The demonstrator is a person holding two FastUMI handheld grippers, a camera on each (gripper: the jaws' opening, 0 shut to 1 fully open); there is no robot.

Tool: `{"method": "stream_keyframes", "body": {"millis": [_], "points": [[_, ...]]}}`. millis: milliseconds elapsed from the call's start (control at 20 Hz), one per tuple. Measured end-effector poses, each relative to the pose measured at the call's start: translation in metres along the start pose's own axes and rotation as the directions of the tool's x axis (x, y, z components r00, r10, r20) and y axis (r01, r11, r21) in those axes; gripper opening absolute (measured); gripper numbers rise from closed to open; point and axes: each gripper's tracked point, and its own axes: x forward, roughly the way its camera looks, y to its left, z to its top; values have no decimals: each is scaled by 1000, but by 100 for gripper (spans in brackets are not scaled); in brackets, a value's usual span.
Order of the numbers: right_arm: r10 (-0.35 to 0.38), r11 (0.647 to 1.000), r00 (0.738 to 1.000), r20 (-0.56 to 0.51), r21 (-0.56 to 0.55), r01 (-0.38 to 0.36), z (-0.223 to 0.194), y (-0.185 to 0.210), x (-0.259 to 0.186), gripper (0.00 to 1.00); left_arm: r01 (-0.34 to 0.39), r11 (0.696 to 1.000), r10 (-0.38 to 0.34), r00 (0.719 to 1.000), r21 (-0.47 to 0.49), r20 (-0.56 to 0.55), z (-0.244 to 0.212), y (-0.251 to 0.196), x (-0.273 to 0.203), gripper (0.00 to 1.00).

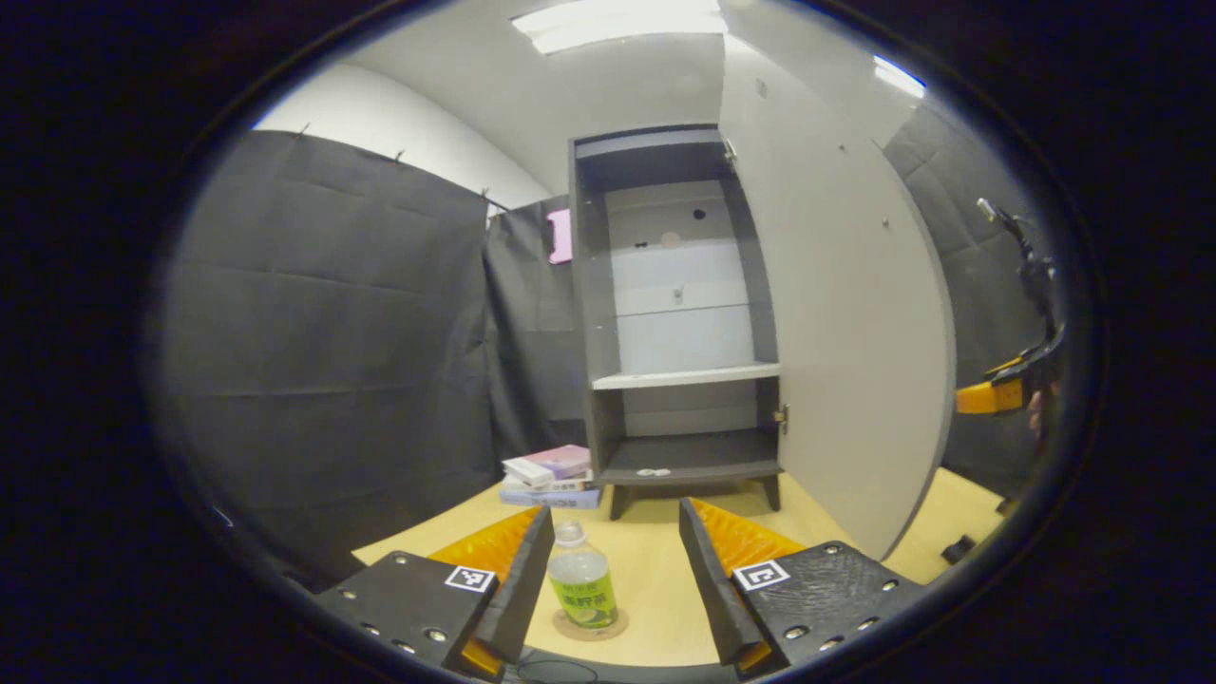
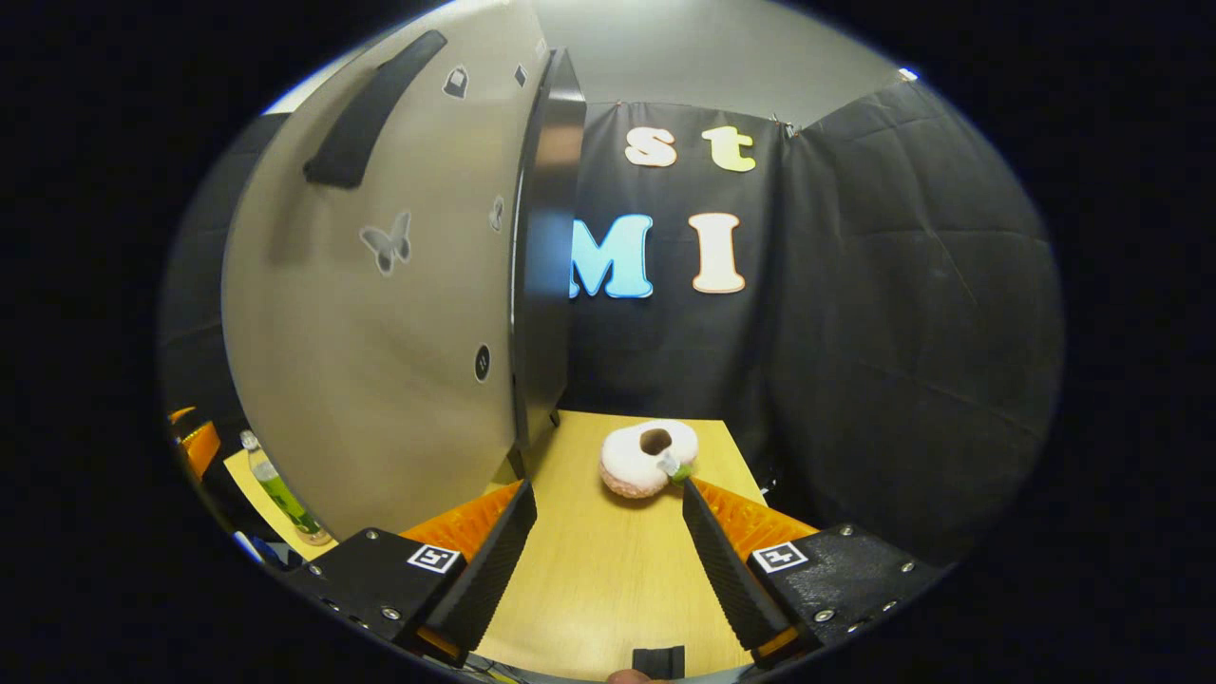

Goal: Open the cabinet door with the right hand, grasp the bottle in the cabinet with the left hand and place it on the coaster, then close the cabinet door with the right hand.

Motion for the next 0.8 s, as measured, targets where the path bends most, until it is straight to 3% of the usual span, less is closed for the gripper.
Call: {"method": "stream_keyframes", "body": {"millis": [100,200,450,500,650,800], "points": [[20,999,1000,13,33,-20,23,3,-5,96,-60,998,60,998,25,18,41,25,0,73],[37,998,999,30,56,-38,46,6,-9,95,-75,997,74,996,15,41,74,29,-3,79],[2,995,990,143,99,-17,107,1,-26,96,-97,995,97,995,-18,35,103,41,-5,75],[11,992,987,159,121,-30,119,6,-30,95,-68,998,68,997,-11,25,104,37,-4,75],[16,991,977,214,126,-44,150,16,-45,95,122,992,-122,992,21,22,113,12,5,80],[36,993,964,264,96,-64,170,38,-51,94,163,986,-165,985,42,46,130,20,7,76]]}}
